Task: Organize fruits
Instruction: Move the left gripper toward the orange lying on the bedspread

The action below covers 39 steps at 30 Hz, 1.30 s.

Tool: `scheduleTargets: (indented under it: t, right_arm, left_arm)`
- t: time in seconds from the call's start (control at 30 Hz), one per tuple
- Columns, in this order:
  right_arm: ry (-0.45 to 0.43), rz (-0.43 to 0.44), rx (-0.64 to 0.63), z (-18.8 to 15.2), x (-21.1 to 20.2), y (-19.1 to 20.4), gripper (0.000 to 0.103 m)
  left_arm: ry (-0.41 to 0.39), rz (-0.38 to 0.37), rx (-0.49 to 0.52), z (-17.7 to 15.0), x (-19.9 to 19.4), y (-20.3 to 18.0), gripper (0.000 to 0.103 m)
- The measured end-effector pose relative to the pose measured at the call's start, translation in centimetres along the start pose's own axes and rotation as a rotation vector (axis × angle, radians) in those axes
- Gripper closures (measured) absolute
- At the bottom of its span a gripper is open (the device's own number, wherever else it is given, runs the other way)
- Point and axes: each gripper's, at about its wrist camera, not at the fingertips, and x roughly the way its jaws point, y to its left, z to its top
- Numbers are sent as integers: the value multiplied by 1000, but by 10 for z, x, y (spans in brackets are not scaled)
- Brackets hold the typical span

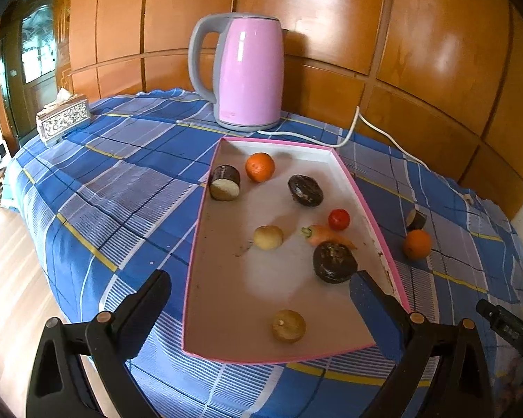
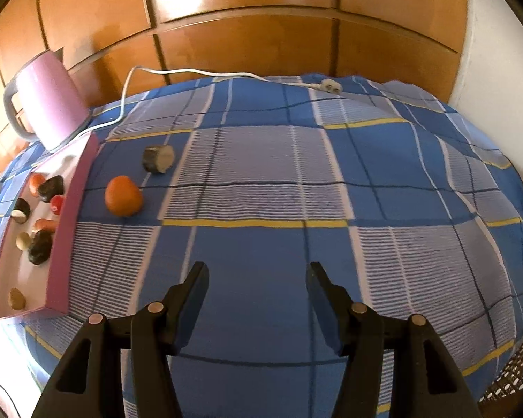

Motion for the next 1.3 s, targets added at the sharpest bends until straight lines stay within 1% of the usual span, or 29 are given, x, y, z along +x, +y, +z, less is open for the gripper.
scheduleTargets:
  t: [0.53,0.67,0.73,0.8,0.87,0.93,1.03,1.2,1.27,1.3]
  right_arm:
    - [-14,-52,69,-7,0,-35,44]
    - [-9,-71,95,-10,0,-47,44]
    - [-11,-80,105,-12,0,-51,44]
    - [-10,-84,110,-13,0,-55,44]
    - [-13,-90,113,-14,0,-57,44]
    - [-16,-92,114,-15,-1,-59,44]
    - [-21,-92,119,-15,-1,-61,44]
    - [-38,-105,121,-14,-4,-65,44]
    - [-45,-115,124,-14,-5,-69,44]
    - [-48,-121,126,-14,-6,-71,44]
  left_arm:
    - [-4,-52,103,1,-2,-33,0]
    - [-12,-69,141,2,-3,-44,0]
    - [-28,-74,156,4,-5,-49,0]
    - [-34,-104,175,9,-5,-56,0]
    - [-45,-116,190,14,-6,-64,0]
    - [-46,-158,211,20,-5,-74,0]
    - [-32,-192,267,27,0,-93,0]
    - [11,-244,395,34,14,-132,0]
    - [18,-249,418,35,20,-143,0]
    - [35,-250,431,37,26,-150,0]
